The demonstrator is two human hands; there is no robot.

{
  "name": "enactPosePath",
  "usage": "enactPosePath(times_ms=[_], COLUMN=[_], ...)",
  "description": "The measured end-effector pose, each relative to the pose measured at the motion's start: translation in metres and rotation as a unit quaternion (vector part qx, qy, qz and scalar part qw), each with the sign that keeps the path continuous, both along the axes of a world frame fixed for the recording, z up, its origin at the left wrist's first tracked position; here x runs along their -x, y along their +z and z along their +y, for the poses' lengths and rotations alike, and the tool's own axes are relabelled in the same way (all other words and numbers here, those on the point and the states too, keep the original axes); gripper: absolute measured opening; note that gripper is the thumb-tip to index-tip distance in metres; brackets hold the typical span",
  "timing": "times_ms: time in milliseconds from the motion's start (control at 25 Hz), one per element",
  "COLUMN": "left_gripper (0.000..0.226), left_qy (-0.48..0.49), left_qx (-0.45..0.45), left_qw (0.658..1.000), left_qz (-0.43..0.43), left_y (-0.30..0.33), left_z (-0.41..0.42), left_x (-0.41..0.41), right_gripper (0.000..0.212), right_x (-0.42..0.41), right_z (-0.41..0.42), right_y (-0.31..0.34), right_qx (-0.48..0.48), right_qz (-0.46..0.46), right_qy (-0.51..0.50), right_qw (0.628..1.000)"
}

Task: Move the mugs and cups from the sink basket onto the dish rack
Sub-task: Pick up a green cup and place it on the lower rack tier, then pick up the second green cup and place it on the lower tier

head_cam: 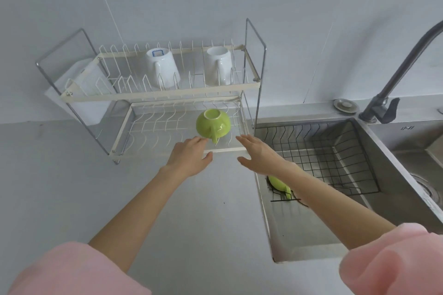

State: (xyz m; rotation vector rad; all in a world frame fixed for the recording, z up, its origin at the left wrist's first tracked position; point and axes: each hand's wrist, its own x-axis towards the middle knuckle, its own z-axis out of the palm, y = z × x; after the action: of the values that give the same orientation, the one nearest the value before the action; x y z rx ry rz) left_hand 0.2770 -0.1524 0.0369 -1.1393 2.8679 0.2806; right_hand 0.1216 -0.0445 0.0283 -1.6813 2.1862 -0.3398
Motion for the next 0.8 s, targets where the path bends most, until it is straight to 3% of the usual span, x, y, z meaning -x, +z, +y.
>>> enactPosePath(times_ms=[440, 800], left_gripper=[0.049, 0.051], left_qy=[-0.06, -0.039], left_qx=[-0.05, -0.104], left_qw=[0.997, 0.994], left_qz=[0.0, 0.01], left_y=[-0.009, -0.032], left_z=[0.078, 0.11], left_x=[0.074, 0.152], right_gripper=[0.059, 0.059], right_x=[0.063, 0.146], right_z=[0.087, 0.122], right_y=[-0.013, -0.034], right_qx=[-0.035, -0.065], right_qz=[-0.05, -0.078], right_qy=[-0.098, -0.124], right_qw=[0.993, 0.987])
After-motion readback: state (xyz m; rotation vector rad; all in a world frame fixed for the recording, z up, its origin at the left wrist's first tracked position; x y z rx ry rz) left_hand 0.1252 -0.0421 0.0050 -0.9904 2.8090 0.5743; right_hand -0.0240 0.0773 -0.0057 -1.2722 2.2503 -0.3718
